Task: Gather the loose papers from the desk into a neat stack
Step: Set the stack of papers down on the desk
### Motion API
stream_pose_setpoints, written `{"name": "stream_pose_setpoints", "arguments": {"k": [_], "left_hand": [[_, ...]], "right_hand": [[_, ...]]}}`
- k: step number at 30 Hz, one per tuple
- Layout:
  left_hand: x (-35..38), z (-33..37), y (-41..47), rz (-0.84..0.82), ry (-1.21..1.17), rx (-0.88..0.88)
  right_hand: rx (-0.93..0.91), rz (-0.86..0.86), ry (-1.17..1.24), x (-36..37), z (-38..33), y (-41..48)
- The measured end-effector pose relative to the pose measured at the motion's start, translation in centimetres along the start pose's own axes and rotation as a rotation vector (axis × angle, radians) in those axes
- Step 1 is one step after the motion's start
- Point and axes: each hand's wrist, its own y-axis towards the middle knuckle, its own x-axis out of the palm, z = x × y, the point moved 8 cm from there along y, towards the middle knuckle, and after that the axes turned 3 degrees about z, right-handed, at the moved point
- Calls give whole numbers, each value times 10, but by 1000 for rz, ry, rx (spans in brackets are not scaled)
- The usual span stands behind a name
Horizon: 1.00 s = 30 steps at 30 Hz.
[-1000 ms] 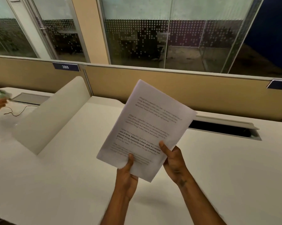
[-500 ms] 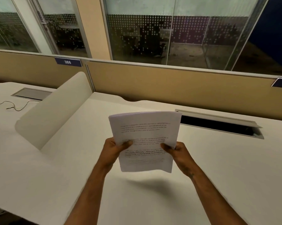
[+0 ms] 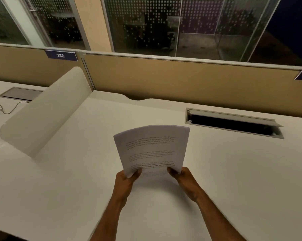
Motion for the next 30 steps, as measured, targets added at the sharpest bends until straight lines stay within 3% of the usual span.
{"name": "stream_pose_setpoints", "arguments": {"k": [7, 17, 30], "left_hand": [[6, -6, 20, 32, 13, -50], [53, 45, 133, -119, 194, -68], [110, 30, 248, -201, 320, -214]], "right_hand": [[28, 78, -19, -3, 4, 17], [49, 468, -45, -41, -44, 88], [183, 558, -89, -76, -26, 190]]}}
